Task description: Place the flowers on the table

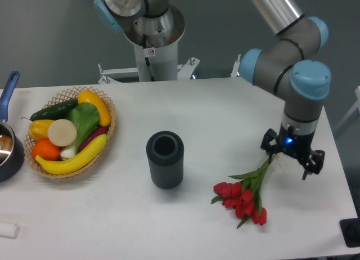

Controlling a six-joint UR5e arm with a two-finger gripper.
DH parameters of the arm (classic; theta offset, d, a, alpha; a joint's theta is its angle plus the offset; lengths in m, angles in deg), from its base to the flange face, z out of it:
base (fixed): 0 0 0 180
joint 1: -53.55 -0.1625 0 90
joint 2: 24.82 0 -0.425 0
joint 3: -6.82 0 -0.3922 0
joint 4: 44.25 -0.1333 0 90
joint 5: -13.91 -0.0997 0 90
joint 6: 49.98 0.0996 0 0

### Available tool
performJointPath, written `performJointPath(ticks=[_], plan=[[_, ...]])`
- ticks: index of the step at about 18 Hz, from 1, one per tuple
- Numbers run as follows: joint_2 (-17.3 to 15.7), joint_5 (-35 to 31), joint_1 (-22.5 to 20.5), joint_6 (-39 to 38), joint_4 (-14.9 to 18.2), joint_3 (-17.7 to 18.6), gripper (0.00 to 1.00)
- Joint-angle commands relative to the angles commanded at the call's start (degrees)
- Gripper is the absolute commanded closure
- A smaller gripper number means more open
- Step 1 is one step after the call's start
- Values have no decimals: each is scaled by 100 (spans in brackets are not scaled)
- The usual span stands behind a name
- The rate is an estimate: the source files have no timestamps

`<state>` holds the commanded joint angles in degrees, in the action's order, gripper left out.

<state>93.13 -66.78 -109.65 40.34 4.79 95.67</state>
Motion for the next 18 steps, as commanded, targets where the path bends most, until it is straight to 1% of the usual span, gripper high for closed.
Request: performJointPath(ticks=[2, 3, 4, 5, 7, 9, 18], plan=[[-87, 0, -176, 703, 9, 185, 0], [-262, 0, -238, 1011, 18, 238, 0], [-360, -26, -300, 1292, 27, 282, 0], [-421, -35, -352, 1548, 97, 291, 0], [-466, -44, -510, 1874, 394, 282, 0], [-483, -18, -607, 2024, 466, 291, 0], [-492, 9, -546, 2025, 422, 291, 0]])
